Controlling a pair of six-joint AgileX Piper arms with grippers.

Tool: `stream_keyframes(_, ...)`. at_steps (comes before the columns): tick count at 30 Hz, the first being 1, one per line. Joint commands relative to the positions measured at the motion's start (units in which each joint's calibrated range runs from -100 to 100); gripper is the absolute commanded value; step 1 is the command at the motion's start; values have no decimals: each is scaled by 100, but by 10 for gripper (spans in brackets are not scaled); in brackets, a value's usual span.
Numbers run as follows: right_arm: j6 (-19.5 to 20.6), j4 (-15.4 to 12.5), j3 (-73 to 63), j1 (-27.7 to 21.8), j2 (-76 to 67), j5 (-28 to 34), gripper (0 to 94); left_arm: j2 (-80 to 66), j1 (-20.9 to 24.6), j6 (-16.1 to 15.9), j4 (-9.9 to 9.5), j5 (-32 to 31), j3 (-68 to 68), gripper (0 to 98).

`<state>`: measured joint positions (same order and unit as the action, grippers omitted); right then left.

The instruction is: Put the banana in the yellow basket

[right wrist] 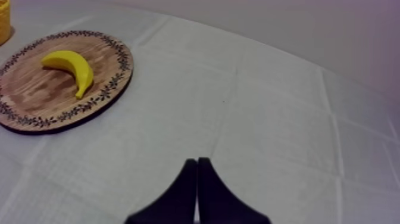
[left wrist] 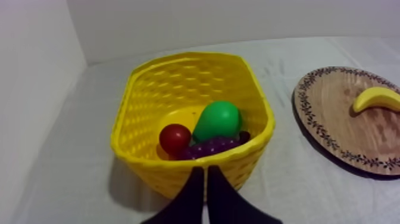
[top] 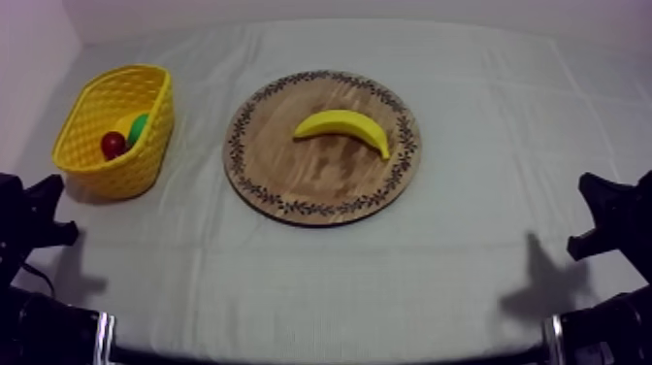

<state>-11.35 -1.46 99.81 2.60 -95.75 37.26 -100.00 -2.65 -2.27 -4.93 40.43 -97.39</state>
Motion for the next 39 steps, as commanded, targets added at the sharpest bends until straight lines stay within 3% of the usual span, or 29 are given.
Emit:
stream_keyframes(1,4,2,-3,0,0,-8,3,0,-86,254,251,-316,-138,0)
stream_keyframes(20,2,2,-3,0,0,-8,3,0,-86,312,245,-306,-94,0)
stream_keyframes(25,1,2,-3,0,0,-8,3,43,-186,495,9,-87,93,0)
stream_keyframes(30,2,2,-3,0,0,-8,3,506,-308,691,-164,126,731,0)
stream_keyframes(39,0,2,-3,0,0,-8,3,2102,-422,898,-178,502,2711,0)
